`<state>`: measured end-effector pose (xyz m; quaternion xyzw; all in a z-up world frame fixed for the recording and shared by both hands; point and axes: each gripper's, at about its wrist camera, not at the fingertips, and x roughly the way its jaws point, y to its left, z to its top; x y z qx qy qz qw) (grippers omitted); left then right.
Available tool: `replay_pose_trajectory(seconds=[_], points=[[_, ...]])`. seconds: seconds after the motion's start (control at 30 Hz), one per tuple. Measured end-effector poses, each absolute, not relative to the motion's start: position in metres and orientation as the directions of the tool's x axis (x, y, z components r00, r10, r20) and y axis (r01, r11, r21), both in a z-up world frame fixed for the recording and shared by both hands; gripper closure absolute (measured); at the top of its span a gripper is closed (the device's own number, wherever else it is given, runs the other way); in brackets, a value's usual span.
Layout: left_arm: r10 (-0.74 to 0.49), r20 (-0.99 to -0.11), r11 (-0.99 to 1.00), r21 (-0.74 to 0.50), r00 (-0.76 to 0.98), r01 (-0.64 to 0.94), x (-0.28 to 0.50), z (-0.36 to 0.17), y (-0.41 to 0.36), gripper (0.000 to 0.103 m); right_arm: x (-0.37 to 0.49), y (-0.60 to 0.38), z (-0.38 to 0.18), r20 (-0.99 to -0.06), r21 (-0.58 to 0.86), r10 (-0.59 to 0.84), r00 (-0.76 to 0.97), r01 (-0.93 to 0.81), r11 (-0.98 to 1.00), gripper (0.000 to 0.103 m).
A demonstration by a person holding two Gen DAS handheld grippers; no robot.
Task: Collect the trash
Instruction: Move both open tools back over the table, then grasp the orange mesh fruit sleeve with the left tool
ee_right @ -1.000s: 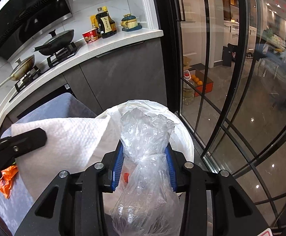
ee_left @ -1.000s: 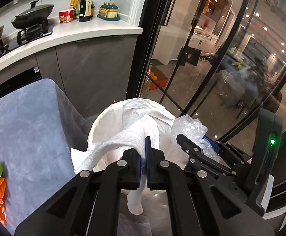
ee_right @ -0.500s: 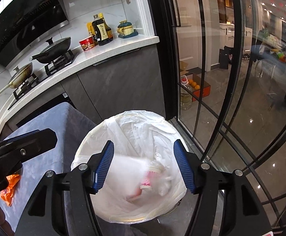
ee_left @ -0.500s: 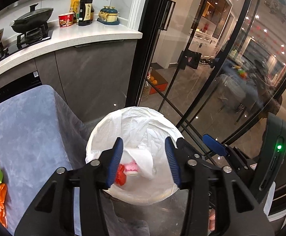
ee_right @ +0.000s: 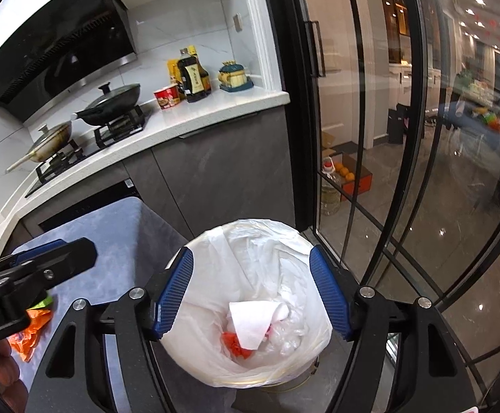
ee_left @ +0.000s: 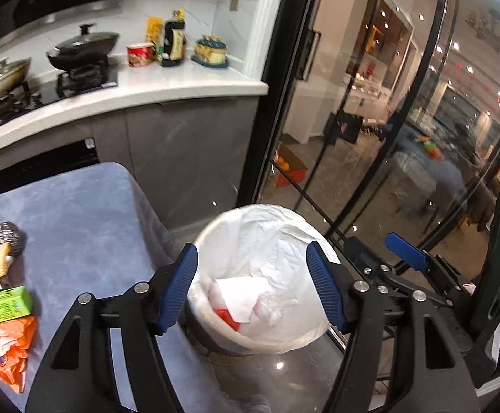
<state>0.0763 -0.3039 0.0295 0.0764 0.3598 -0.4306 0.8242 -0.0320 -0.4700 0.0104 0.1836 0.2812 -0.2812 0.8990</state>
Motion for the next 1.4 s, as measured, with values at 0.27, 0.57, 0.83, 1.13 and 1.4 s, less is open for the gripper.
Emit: replay_pose_trajectory(seconds=[0.27, 0.57, 0.83, 1.13, 1.4], points=[[-0.636, -0.620, 0.692, -0.195, 0.459, 0.695, 0.091, 0.045, -0.238, 0.033, -0.028, -0.435, 0.024, -0.577, 0.175, -0.377, 0.725, 0.560, 0.810, 0.031], [-0.524, -0.610, 0.823, -0.183, 0.594, 0.538, 0.118, 0.049, -0.135, 0.022, -0.008, -0.383, 0.029, -0.575, 0.174, -0.306, 0.759, 0.479, 0.861, 0.030], [-0.381, -0.642, 0.909, -0.131, 0.665, 0.395, 0.139, 0.036, -0.042, 0.018, 0.028, -0.314, 0.020, -0.603, 0.187, -0.187, 0.775, 0.366, 0.912, 0.030], [-0.211, -0.691, 0.976, -0.106, 0.692, 0.192, 0.169, 0.004, 0.066, 0.017, 0.082, -0.228, -0.003, -0.650, 0.222, -0.025, 0.759, 0.222, 0.950, 0.030], [-0.177, -0.738, 0.984, -0.157, 0.651, 0.090, 0.205, -0.030, 0.121, 0.011, 0.132, -0.168, -0.033, -0.688, 0.259, 0.090, 0.720, 0.128, 0.957, 0.023]])
